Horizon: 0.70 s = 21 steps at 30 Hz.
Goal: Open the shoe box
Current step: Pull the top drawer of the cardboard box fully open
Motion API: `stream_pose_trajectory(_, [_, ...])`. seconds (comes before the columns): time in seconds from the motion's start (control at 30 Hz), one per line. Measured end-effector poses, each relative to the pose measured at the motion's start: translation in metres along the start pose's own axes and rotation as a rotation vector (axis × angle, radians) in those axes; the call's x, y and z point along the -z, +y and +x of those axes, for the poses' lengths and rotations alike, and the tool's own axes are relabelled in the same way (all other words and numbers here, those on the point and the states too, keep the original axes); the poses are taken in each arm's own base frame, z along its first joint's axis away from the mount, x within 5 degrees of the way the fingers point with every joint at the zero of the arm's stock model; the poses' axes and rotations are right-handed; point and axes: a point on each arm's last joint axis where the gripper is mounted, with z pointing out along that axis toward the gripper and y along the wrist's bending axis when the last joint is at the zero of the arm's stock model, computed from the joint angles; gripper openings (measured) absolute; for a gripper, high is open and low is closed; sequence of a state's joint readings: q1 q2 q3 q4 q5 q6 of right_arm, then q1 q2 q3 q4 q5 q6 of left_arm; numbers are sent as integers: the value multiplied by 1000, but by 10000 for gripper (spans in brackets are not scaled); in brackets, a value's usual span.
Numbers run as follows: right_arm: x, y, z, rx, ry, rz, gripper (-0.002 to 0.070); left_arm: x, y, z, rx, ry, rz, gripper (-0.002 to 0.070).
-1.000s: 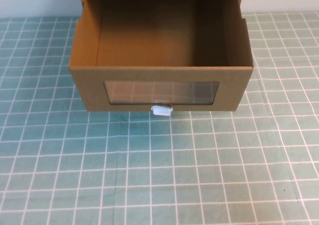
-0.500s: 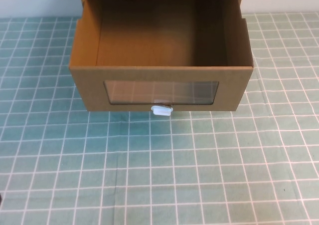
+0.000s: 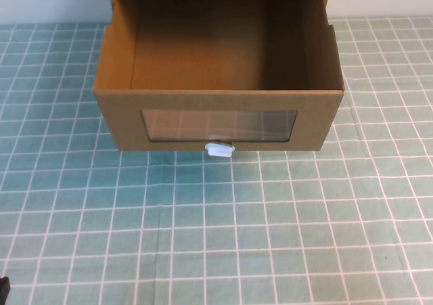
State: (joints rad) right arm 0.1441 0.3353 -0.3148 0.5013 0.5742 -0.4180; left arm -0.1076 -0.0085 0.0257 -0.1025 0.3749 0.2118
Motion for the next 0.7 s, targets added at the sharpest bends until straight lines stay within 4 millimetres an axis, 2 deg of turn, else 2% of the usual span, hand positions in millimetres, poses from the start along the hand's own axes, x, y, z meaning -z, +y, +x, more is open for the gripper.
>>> stream_pose_trajectory(0.33, [2, 1, 0, 3, -9, 0, -13, 0, 0, 0, -2, 2, 0, -5])
stream_pose_trajectory(0.57, [27, 9, 4, 53, -149, -15, -13, 0, 0, 0, -2, 0, 0, -5])
stream_pose_trajectory(0.7, [39, 5, 9, 112, -282, 84, -13, 0, 0, 0, -2, 0, 0, -5])
